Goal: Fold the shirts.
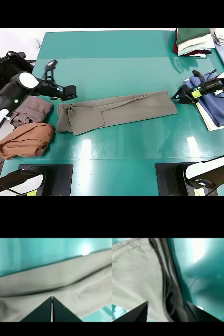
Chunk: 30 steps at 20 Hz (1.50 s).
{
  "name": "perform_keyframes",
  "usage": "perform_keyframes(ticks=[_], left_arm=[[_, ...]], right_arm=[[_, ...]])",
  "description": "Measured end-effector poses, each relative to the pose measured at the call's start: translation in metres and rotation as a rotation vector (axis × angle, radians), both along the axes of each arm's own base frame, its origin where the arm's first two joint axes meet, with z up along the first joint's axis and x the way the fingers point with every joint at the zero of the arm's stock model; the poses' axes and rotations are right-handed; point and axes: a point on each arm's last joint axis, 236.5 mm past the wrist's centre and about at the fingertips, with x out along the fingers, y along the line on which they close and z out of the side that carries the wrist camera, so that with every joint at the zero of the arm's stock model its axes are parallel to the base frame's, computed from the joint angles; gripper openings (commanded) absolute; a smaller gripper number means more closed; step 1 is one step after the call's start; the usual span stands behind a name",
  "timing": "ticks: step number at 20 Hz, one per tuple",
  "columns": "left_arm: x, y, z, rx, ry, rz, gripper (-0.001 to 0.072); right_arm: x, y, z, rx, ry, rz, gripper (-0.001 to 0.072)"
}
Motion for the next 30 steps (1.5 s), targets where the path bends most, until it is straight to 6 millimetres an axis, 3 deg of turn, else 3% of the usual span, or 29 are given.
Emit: perform_keyframes(ticks=[1,3,4,6,8,13,17,22,27,30], left_arm=[[-0.002,-0.013,-0.005,-0.008,0.009,-0.022,0.0031],[-0.007,-0.042,-0.016,-0.030,0.024,-0.063,0.0031],[-0.008,-0.057,-0.022,-0.045,0.032,-0.079,0.0031],[-0.007,-0.086,-0.032,-0.072,0.045,-0.106,0.0031],[-0.004,-0.114,-0.043,-0.086,0.060,-0.140,0.0031],[0.014,-0.179,-0.062,-0.109,0.062,-0.216,0.0031],[0.018,-0.212,-0.080,-0.114,0.078,-0.258,0.0031],[0.017,-0.225,-0.090,-0.112,0.106,-0.276,0.0031],[0.006,-0.224,-0.096,-0.087,0.145,-0.311,0.0031],[0.007,-0.218,-0.089,-0.078,0.147,-0.328,0.0031]], right_arm=[[0.000,0.009,-0.006,0.029,0.016,0.014,0.0418],[-0.001,0.026,-0.015,0.057,0.029,0.057,0.0085],[-0.001,0.031,-0.018,0.054,0.026,0.085,0.0018],[0.004,0.041,-0.017,0.040,-0.014,0.125,0.0018],[0.010,0.045,0.000,0.015,-0.081,0.146,0.0018],[0.019,0.061,0.076,-0.057,-0.283,0.176,0.0017],[0.010,0.092,0.135,-0.086,-0.409,0.212,0.0017],[0.001,0.135,0.196,-0.049,-0.548,0.257,0.0016],[-0.003,0.171,0.246,-0.022,-0.658,0.316,0.0016],[-0.007,0.191,0.269,-0.004,-0.707,0.344,0.0016]])
